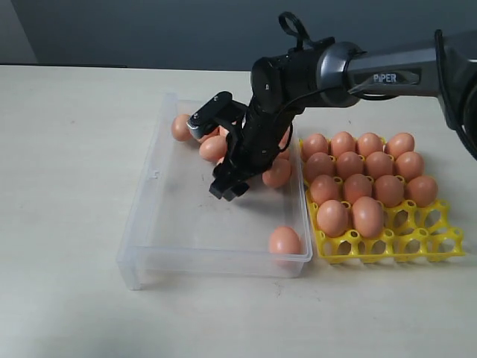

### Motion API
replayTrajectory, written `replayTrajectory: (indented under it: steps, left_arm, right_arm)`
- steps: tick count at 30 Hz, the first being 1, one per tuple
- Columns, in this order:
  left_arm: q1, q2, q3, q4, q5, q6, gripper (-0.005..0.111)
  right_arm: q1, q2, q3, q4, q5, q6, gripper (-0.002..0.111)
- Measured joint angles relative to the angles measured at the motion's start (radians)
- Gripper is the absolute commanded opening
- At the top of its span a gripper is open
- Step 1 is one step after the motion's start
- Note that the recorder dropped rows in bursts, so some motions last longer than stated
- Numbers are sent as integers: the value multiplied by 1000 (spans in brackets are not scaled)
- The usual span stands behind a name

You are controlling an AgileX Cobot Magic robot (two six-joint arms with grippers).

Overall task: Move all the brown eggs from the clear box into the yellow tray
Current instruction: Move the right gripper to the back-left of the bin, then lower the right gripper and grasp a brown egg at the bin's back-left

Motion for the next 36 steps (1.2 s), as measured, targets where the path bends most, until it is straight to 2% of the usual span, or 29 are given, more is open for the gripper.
replayTrajectory:
  steps: [3,5,12,13,18,20,22,26,28,32,36]
  left_arm:
    - [0,0,0,0,0,0,12]
    - [0,0,0,0,0,0,12]
    - [0,0,0,0,0,0,12]
    - [0,0,0,0,0,0,12]
    - [0,0,0,0,0,0,12]
    - [0,0,0,0,0,0,12]
    - [0,0,0,0,0,0,12]
    - [0,0,0,0,0,0,12]
    - [0,0,0,0,0,0,12]
    - [0,0,0,0,0,0,12]
    - [0,0,0,0,0,0,12]
  right_arm:
    - [14,2,0,-3,-2,0,64]
    - [26,2,0,-6,-7,0,56]
    - [44,2,0,-28,-11,-2,2]
    - [46,2,0,-30,-11,-2,-1]
    - [46,2,0,-32,-11,-2,0]
    - [46,-2,0,-32,-11,0,6]
    - [46,-20,0,-37,-12,0,18]
    - [46,-72,-6,-50,-56,0,57]
    - [46,-91,-33,-19,-69,39,59]
    - [47,-87,-112,10,-64,235,52]
    - [47,-31,-189,61,-14,397,59]
